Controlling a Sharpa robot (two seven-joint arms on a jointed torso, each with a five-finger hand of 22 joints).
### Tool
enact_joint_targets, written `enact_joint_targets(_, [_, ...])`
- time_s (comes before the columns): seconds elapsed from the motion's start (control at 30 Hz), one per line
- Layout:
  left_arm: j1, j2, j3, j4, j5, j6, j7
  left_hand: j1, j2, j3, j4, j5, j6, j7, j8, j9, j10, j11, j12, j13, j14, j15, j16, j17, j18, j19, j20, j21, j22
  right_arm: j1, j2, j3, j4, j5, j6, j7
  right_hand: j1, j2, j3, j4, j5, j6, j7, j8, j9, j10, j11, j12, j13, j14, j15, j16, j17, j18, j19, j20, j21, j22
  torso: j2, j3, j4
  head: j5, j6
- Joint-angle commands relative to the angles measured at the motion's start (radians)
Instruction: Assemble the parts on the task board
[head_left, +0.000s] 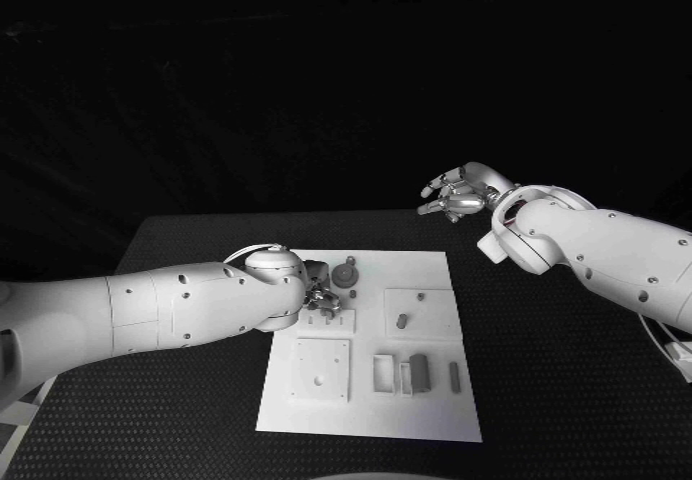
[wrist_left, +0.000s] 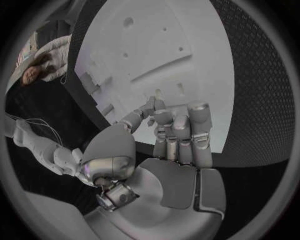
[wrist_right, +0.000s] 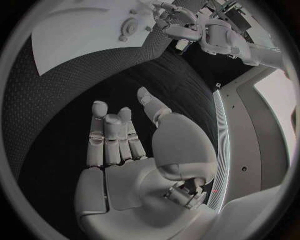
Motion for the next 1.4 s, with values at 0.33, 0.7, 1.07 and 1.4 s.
enact_joint_targets(0.33, [-0.003, 0.005, 0.0, 0.015, -0.105, 0.057, -0.009, 0.086, 0.059, 0.051, -0.041, -0.02, 0.006, 0.011, -0.015, -0.017, -0.001, -0.001, -0.003, -0.004, 0.009, -0.014, 0.002, -0.005, 0.066, 0.002, -0.001, 0.0, 0.016, -0.001, -0.002, 0.001, 0.006, 0.0, 0.012, 0.002, -0.002, 0.007, -0.006, 0.0, 0.002, -0.003, 0.007, -0.001, 0.0, -0.006, -0.004, 0.003, -0.002, -0.009, 0.0, 0.003, -0.002, 0.012, -0.001, 0.006, -0.005, 0.007, 0.0, 0.0001, 0.0, 0.001, -0.001])
enact_joint_targets(0.7, [-0.004, 0.005, 0.0, 0.025, -0.123, 0.111, -0.012, 0.106, 0.052, 0.053, -0.042, -0.083, 0.004, 0.017, -0.035, -0.048, -0.002, 0.004, -0.001, -0.005, 0.007, -0.01, 0.006, -0.008, 0.063, 0.001, 0.0, -0.001, 0.017, -0.004, -0.003, 0.001, 0.008, 0.0, 0.016, 0.003, -0.003, 0.009, -0.007, 0.0, 0.002, -0.003, 0.007, -0.001, 0.0, -0.006, -0.004, 0.004, -0.002, -0.01, 0.0, 0.003, -0.002, 0.012, -0.001, 0.006, -0.005, 0.007, 0.0, -0.0005, -0.0001, 0.001, -0.004])
enact_joint_targets(1.07, [-0.004, 0.006, 0.0, 0.025, -0.13, 0.119, -0.009, 0.114, 0.041, 0.049, -0.036, -0.104, 0.005, 0.02, -0.054, -0.068, -0.002, 0.007, 0.001, -0.006, 0.006, -0.006, 0.009, -0.01, 0.062, 0.002, 0.0, 0.0, 0.018, -0.006, -0.003, 0.001, 0.008, 0.001, 0.018, 0.004, -0.005, 0.009, -0.008, 0.0, 0.002, -0.003, 0.007, -0.001, 0.0, -0.006, -0.004, 0.004, -0.003, -0.01, 0.0, 0.003, -0.002, 0.012, -0.001, 0.006, -0.005, 0.007, 0.0, -0.0007, 0.0004, 0.002, -0.004])
enact_joint_targets(1.4, [-0.005, 0.004, 0.0, 0.021, -0.13, 0.119, -0.005, 0.118, 0.039, 0.05, -0.036, -0.107, 0.007, 0.021, -0.058, -0.073, -0.002, 0.008, 0.001, -0.006, 0.006, -0.006, 0.009, -0.011, 0.062, 0.002, 0.0, 0.0, 0.018, -0.007, -0.003, 0.001, 0.007, 0.002, 0.019, 0.005, -0.007, 0.011, -0.008, 0.0, 0.002, -0.003, 0.007, -0.001, 0.0, -0.006, -0.003, 0.004, -0.003, -0.01, 0.0, 0.003, -0.002, 0.012, -0.001, 0.006, -0.005, 0.006, 0.0, -0.0004, 0.0003, 0.003, -0.004])
